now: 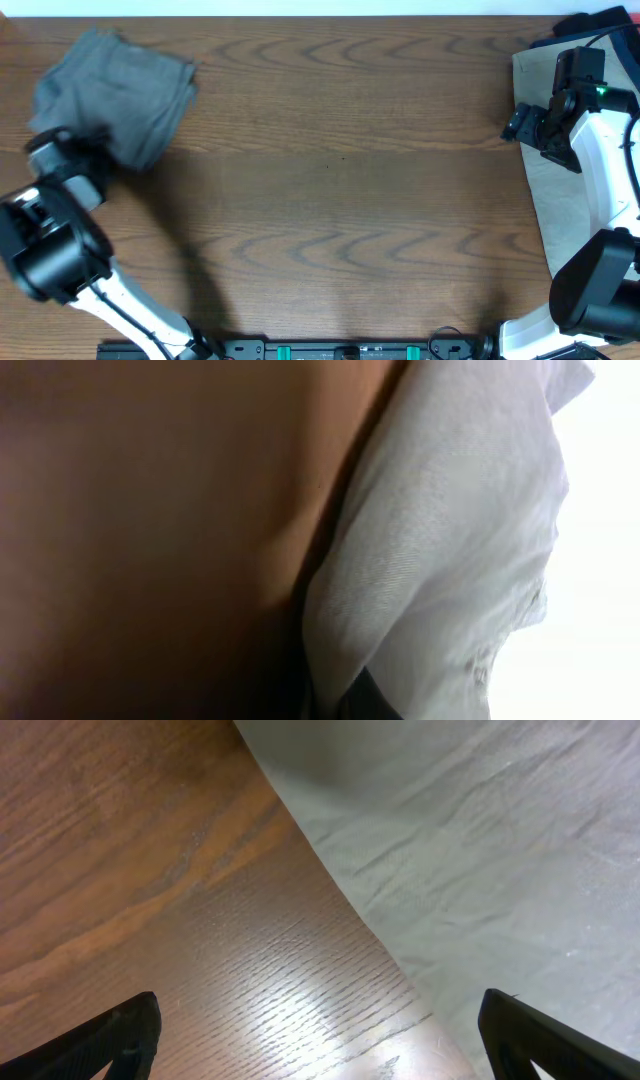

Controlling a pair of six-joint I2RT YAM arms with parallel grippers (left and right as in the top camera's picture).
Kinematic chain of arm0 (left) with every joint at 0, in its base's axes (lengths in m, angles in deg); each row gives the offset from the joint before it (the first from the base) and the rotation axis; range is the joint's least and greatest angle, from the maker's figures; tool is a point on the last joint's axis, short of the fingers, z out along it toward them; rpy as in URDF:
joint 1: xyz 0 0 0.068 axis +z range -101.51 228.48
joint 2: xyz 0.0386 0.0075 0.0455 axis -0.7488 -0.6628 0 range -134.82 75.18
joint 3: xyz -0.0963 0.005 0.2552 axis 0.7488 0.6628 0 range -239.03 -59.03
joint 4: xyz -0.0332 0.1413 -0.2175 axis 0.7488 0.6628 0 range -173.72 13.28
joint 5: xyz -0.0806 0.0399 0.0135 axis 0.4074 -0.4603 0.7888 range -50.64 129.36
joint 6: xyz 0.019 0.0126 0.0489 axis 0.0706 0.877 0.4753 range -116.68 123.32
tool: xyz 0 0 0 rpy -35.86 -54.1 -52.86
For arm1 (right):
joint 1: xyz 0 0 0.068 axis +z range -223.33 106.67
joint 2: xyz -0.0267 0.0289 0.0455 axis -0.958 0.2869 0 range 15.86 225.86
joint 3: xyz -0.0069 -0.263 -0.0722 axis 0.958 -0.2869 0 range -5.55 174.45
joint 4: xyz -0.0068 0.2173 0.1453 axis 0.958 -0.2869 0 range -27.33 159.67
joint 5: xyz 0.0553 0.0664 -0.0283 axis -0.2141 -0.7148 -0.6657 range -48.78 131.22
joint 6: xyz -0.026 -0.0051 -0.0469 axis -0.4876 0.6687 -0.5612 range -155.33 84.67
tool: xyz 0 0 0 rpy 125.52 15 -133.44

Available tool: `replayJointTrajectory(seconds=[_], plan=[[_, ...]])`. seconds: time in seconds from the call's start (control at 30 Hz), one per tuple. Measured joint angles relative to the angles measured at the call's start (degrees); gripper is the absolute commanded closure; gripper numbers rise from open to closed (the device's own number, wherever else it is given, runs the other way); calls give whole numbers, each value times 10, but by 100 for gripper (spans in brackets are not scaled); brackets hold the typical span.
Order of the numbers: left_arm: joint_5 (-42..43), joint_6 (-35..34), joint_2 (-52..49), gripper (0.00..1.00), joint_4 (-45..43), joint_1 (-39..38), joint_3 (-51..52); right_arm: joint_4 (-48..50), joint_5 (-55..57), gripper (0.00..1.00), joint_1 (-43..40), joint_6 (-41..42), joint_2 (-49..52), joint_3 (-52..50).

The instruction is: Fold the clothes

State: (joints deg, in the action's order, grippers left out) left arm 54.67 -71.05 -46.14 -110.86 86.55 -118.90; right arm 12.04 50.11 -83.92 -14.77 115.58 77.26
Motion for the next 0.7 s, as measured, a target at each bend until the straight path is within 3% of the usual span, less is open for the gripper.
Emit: replayJointTrajectory(seconds=[0.17, 0.3, 0.5, 0.7], plan=[[16, 0, 0, 94, 3, 71, 0, 0, 0, 1, 0, 0, 0, 0], [14, -1, 0, 90, -1, 78, 0, 0, 0, 1, 0, 0, 0, 0], [-8, 4, -6, 91, -42, 40, 6, 0, 0, 1, 0, 0, 0, 0], [-23, 77, -13, 92, -45, -42, -5, 0, 0, 1, 0, 0, 0, 0]])
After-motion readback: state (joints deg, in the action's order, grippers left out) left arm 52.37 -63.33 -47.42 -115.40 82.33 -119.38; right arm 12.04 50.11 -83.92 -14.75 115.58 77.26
